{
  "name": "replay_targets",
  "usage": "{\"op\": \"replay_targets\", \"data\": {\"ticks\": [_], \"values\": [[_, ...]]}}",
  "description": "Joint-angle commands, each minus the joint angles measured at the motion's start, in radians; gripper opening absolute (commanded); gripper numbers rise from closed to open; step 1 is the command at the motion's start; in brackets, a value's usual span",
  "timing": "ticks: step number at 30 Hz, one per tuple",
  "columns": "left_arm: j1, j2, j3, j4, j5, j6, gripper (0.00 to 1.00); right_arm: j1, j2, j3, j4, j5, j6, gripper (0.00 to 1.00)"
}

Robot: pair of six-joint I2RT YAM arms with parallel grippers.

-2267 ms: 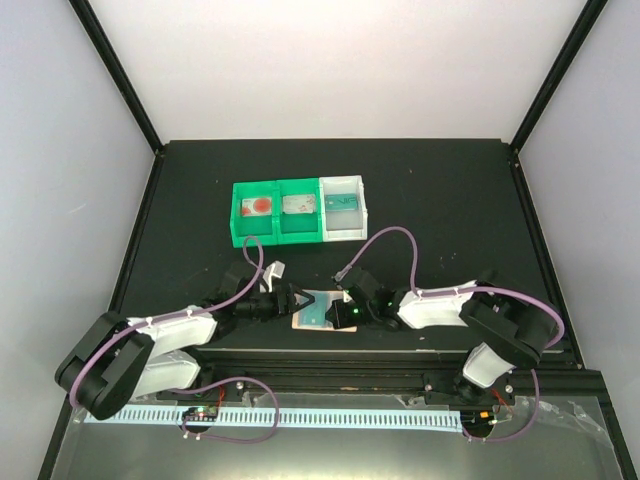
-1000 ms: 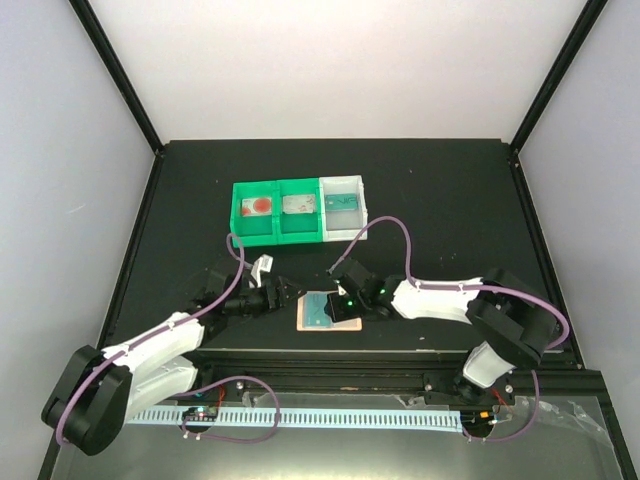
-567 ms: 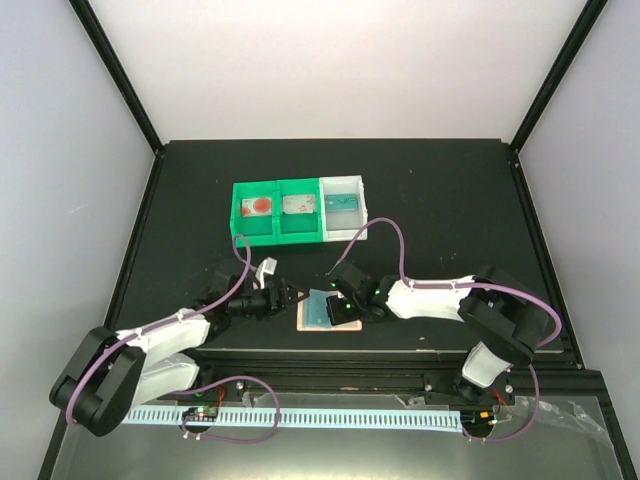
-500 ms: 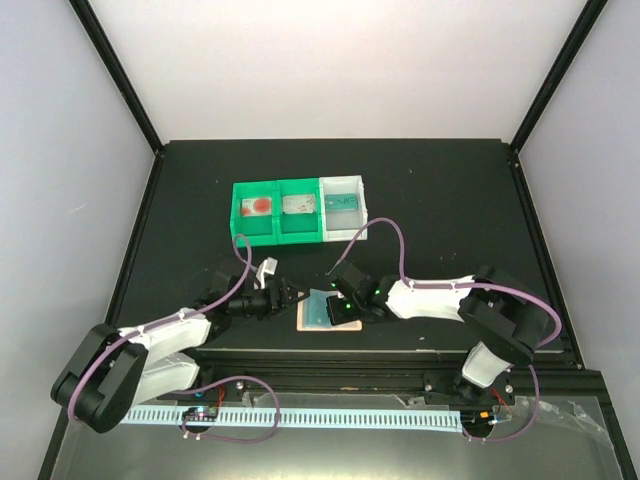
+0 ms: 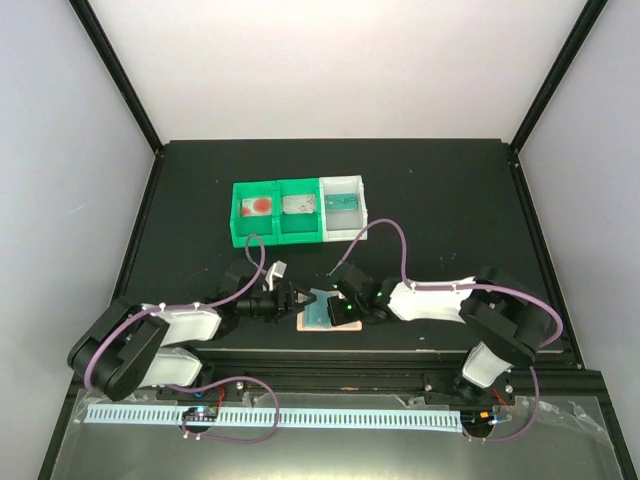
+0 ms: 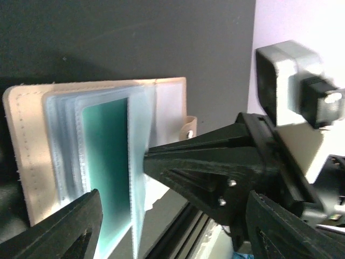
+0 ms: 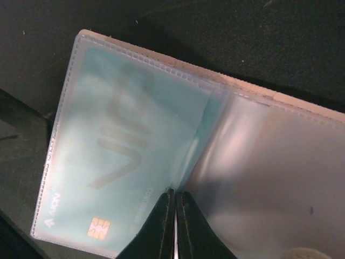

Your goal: Take the credit cards out of the card holder

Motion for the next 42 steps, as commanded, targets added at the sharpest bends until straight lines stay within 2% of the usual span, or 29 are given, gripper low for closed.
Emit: {"op": "replay_targets", "data": {"ticks": [1, 4, 10, 15, 21, 26, 36, 42], "values": [[-0.019, 0.072, 0.024, 0.101, 0.033, -0.009, 0.72, 0.007, 0.005, -0.042, -0.027, 0.024, 0.006, 0.04], [-0.032, 0.102, 0.028, 0.131, 0.029, -0.02, 0.66, 0.006, -0.004, -0.052, -0.01, 0.018, 0.007, 0.04], [-0.059, 0.147, 0.041, 0.162, 0.023, -0.026, 0.45, 0.006, -0.019, -0.063, 0.005, 0.018, 0.008, 0.04], [-0.068, 0.14, 0.056, 0.094, -0.02, 0.005, 0.3, 0.007, -0.037, -0.073, 0.021, 0.009, 0.001, 0.06], [-0.078, 0.147, 0.08, 0.031, -0.052, 0.044, 0.16, 0.006, -0.113, -0.093, 0.03, 0.017, -0.003, 0.14], [-0.086, 0.143, 0.087, 0.005, -0.066, 0.057, 0.03, 0.006, -0.195, -0.083, -0.048, 0.078, -0.021, 0.26], [-0.087, 0.066, 0.123, -0.174, -0.129, 0.129, 0.02, -0.012, -0.261, -0.084, -0.175, 0.227, -0.058, 0.54], [-0.086, 0.014, 0.161, -0.345, -0.2, 0.208, 0.02, -0.024, -0.247, -0.107, -0.159, 0.214, -0.056, 0.59]]}}
